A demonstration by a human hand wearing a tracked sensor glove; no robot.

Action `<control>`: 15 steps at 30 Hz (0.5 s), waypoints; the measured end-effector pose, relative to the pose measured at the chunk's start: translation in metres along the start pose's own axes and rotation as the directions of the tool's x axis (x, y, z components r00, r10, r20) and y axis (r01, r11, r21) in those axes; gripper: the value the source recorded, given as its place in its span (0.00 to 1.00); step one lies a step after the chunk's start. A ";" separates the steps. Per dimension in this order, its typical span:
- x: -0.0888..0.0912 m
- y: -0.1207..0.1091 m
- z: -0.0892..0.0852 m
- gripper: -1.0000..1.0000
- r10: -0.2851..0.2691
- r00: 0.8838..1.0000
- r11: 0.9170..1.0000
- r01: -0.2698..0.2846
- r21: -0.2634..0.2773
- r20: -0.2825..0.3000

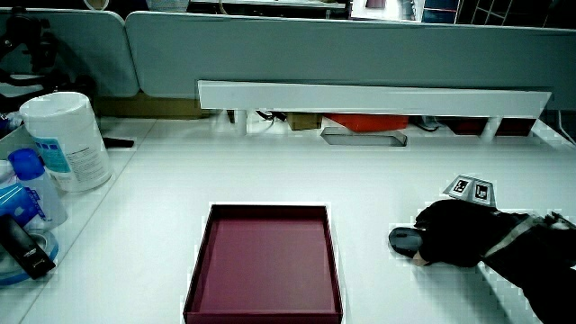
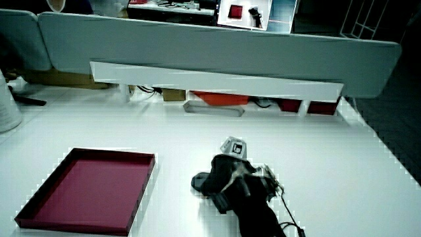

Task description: Place mouse on desk

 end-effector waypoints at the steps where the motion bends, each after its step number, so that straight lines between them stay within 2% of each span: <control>1: 0.001 0.001 -0.002 0.25 -0.007 1.000 1.000 0.008 -0.006 0.004; 4: 0.001 -0.002 -0.002 0.17 -0.018 1.000 1.000 0.018 -0.021 0.002; 9: -0.015 -0.024 0.012 0.03 0.056 0.998 0.998 -0.056 0.015 0.001; 11: -0.030 -0.038 0.018 0.00 0.109 0.994 0.993 -0.110 0.039 0.014; 13: -0.052 -0.059 0.025 0.00 0.192 0.981 0.980 -0.193 0.054 0.024; 14: -0.058 -0.063 0.023 0.00 0.193 0.977 0.976 -0.201 0.083 0.093; 15: -0.069 -0.074 0.024 0.00 0.233 0.968 0.968 -0.241 0.074 0.098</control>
